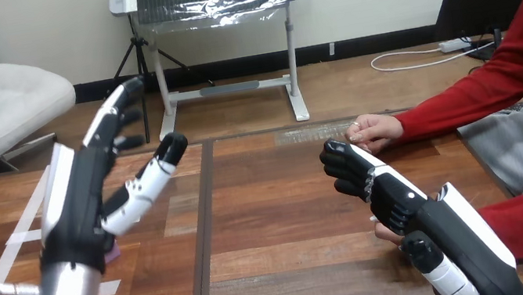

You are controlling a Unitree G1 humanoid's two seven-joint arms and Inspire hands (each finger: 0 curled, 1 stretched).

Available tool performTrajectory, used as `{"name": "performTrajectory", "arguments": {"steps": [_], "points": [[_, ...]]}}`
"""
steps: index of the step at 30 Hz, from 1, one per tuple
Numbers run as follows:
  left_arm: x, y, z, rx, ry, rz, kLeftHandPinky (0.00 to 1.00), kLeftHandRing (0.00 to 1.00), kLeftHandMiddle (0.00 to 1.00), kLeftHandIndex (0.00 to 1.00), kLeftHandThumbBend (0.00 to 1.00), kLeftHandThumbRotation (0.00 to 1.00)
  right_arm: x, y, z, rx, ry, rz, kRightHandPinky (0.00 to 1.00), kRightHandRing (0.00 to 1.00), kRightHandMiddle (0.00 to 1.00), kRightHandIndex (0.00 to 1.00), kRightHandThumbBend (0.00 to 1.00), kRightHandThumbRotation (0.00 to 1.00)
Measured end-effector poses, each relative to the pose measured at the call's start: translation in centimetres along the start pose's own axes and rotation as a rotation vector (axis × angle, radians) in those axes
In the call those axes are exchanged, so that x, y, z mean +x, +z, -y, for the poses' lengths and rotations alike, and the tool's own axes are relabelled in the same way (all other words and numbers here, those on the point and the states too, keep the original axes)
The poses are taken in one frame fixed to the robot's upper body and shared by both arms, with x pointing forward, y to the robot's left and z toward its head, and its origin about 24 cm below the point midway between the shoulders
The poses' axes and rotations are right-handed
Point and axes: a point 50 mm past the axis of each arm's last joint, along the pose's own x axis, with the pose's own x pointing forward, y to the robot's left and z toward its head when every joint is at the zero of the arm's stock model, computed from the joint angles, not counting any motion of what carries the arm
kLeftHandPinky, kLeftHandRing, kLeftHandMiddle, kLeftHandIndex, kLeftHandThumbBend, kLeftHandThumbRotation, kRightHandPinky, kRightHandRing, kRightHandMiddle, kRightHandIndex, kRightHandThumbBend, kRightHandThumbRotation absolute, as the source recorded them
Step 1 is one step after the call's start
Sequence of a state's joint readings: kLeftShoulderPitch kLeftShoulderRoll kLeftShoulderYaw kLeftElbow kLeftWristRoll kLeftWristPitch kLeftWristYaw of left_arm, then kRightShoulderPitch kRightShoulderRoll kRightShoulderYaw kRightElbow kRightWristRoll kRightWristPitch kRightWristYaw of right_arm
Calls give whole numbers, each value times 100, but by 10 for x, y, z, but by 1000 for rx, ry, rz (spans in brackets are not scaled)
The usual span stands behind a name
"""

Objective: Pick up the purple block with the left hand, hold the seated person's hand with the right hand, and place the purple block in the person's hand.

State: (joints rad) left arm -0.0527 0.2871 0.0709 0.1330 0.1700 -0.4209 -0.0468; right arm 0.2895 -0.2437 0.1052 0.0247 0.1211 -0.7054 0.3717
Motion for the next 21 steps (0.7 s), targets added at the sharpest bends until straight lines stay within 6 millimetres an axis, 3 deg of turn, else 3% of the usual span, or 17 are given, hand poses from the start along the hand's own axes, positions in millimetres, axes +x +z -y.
{"name": "performTrajectory", "arguments": {"steps": [13, 21], "points": [[26, -19, -14, 164, -22, -88, 80, 90, 92, 91, 65, 68, 0, 0, 1, 0, 1, -2, 92, 94, 94, 94, 88, 100], [37, -30, -22, 247, -35, -136, 85, 91, 92, 92, 62, 65, -1, 0, 2, -6, 11, -5, 92, 93, 93, 94, 89, 100]]}}
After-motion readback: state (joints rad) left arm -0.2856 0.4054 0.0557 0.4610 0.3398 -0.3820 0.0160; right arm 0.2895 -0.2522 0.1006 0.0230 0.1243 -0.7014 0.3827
